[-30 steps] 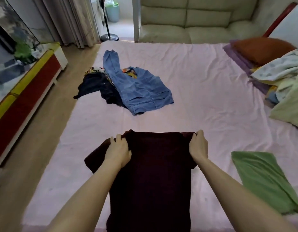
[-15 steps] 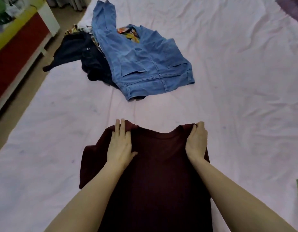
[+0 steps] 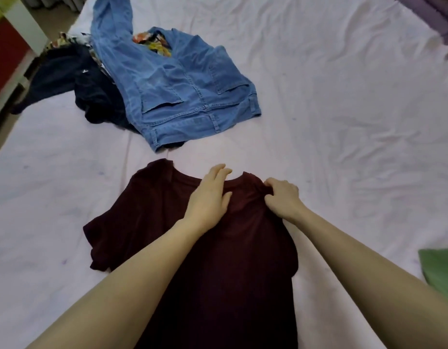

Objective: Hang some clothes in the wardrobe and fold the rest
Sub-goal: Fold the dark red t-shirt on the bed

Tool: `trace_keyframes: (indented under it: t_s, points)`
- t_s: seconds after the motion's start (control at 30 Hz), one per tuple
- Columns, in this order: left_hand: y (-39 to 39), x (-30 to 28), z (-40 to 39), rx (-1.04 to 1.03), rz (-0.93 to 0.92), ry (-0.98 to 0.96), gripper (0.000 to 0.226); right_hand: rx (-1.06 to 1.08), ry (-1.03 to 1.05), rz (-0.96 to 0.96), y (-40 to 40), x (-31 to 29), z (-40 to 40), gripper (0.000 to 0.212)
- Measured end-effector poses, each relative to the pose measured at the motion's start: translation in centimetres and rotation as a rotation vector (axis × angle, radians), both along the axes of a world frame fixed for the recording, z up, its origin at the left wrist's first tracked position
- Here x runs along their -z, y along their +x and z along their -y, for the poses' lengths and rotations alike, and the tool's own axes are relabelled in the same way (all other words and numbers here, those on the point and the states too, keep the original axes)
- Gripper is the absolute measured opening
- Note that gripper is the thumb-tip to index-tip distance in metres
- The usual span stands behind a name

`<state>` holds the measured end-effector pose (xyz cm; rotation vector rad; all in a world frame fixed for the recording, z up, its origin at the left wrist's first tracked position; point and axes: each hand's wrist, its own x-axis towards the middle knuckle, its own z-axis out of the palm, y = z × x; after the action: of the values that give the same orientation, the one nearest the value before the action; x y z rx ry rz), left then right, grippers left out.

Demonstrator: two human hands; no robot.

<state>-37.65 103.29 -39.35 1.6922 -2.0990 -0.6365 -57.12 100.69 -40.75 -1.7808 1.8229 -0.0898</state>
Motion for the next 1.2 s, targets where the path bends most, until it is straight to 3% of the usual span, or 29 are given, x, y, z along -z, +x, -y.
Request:
trace_keyframes:
  t_s: [0.1, 0.2, 0.3, 0.4, 0.47, 0.57, 0.7, 0.77, 0.83, 0.93, 1.03, 1.13, 1.2]
  points:
    - [-3.1, -0.4, 1.2, 0.171, -0.169, 0.189, 0.065, -0.078, -0.071, 0.192, -0.7, -1.0, -0.9, 0.009]
    - [-3.7, -0.5, 2.5, 0.233, -0.189, 0.326, 0.037, -0.033, -0.176, 0.3, -0.7, -2.3, -1.3, 0.006]
    - [-3.5, -0.6, 3.2, 0.122, -0.121, 0.226, 0.01, 0.004, -0.089, 0.274, -1.4, -2.9, -1.5, 0.013]
    - [-4.3, -0.7, 2.8, 0.103, -0.06, 0.146, 0.005, -0.015, 0.151, 0.228, -2.6, -3.3, -2.2, 0.013]
    - [-5.0, -0.5, 2.5, 0.092, -0.049, 0.146, 0.004, -0.04, 0.151, 0.175, -3.2, -3.7, -2.6, 0.016]
    - [-5.7, -0.2, 2.4, -0.036, -0.08, 0.143, 0.004, 0.092, 0.106, 0.354, -4.8, -4.7, -3.3, 0.017]
    - [-5.7, 0.1, 2.2, -0.147, -0.089, 0.215, 0.007, 0.257, 0.22, 0.533, -7.6, -5.4, -5.0, 0.012]
    - [-6.3, 0.0, 2.2, -0.099, -0.061, 0.199, 0.006, 0.293, 0.206, 0.5, -8.4, -4.8, -5.6, 0.005]
    - [-7.3, 0.0, 2.5, -0.069, -0.027, 0.166, 0.008, 0.322, 0.013, 0.282, -8.8, -3.7, -5.6, 0.002]
    - [-9.2, 0.7, 2.2, -0.015, 0.058, 0.196, 0.037, 0.441, -0.17, -0.001, -9.6, -1.9, -6.5, 0.01]
    - [-10.4, 1.5, 0.9, 0.117, 0.174, 0.115, 0.059, 0.6, -0.07, 0.12, -11.0, 0.0, -8.4, 0.022]
    - [-11.3, 1.9, -0.3, 0.37, 0.184, -0.104, 0.039, 0.608, 0.067, 0.237, -12.2, 0.8, -10.3, 0.038]
    - [-11.7, 2.2, -1.0, 0.479, 0.181, -0.112, 0.03, 0.548, 0.122, 0.348, -12.2, 1.0, -11.2, 0.034]
